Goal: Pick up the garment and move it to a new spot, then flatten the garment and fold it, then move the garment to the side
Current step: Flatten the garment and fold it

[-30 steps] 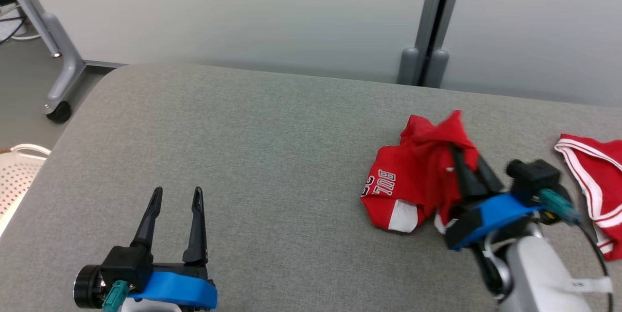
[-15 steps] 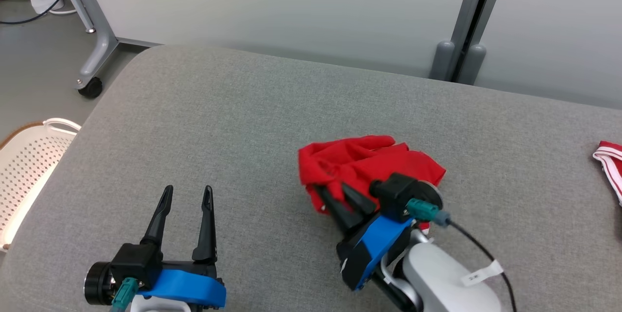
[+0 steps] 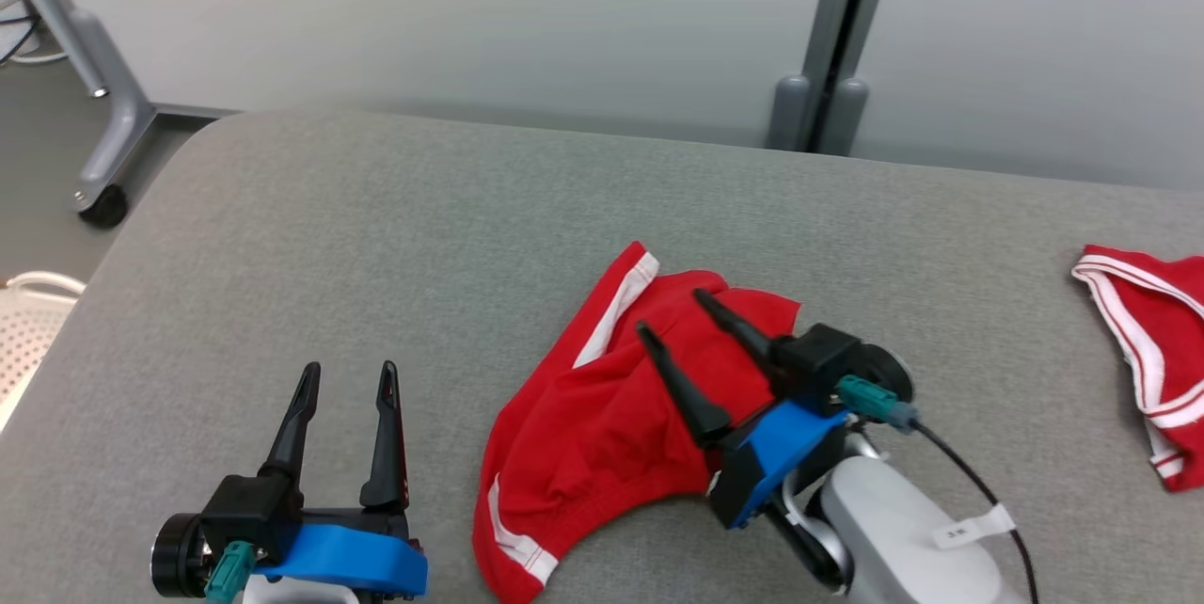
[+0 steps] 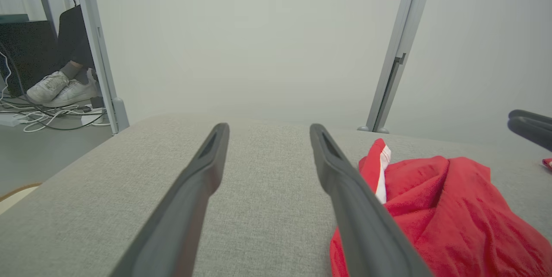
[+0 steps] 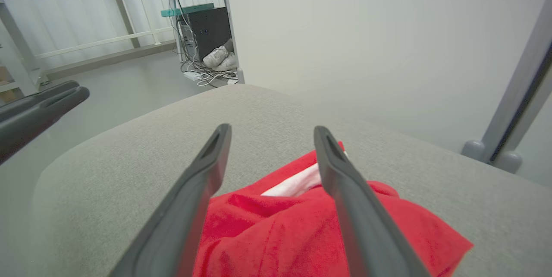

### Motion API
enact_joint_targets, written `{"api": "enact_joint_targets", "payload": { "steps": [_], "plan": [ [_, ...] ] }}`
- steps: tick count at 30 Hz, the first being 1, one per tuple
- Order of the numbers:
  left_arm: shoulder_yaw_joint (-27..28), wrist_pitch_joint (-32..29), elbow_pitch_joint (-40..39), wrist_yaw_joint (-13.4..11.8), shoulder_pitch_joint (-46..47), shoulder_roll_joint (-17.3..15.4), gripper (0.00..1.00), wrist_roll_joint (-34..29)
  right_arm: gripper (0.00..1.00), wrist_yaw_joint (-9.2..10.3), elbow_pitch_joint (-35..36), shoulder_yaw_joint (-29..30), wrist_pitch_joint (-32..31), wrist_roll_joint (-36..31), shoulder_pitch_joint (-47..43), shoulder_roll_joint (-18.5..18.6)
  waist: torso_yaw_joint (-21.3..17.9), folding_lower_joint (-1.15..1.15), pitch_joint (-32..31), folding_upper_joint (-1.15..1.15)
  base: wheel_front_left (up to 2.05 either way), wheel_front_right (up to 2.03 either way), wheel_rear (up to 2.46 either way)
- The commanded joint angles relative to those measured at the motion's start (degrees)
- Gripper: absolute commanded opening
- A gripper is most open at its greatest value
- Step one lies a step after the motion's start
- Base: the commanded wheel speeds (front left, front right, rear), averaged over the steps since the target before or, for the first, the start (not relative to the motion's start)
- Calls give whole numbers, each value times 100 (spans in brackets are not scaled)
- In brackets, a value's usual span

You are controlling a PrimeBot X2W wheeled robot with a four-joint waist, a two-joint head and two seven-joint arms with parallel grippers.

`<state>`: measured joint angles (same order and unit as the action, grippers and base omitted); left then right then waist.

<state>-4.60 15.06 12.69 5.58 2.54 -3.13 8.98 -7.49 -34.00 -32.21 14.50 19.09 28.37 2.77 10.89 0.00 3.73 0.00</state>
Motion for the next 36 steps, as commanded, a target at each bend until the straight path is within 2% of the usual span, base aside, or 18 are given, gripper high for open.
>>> {"api": "enact_joint_targets", "payload": {
  "steps": [1, 6, 11, 19, 25, 36],
  "plan": [
    [12, 14, -17, -6, -41, 8, 100, -45, 100, -2, 30, 209, 48, -153, -130, 34, -125, 0, -83, 0, 0, 0, 0],
    [88, 14, -27, 19, -142, -17, 100, -73, 100, -2, 458, 1053, 67, -538, -558, 232, -380, 0, -194, 0, 0, 0, 0],
    [130, 13, -49, 32, -265, -30, 100, -108, 100, -2, 1213, 1877, 71, -798, -1327, 424, -534, 0, -290, 0, 0, 0, 0],
    [136, 13, -90, 50, -367, -37, 100, -152, 100, -2, 2293, 2858, 74, -1016, -2798, 322, -637, 0, -353, 0, 0, 0, 0],
    [148, 13, -94, 61, -433, -39, 100, -166, 100, -2, 2704, 3117, -8, -1100, -3439, 137, -711, 0, -366, 0, 0, 0, 0],
    [157, 13, -99, 88, -376, -49, 100, -197, 100, -2, 2912, 3040, -173, -1142, -3471, 31, -738, 0, -305, 0, 0, 0, 0]
  ]
}}
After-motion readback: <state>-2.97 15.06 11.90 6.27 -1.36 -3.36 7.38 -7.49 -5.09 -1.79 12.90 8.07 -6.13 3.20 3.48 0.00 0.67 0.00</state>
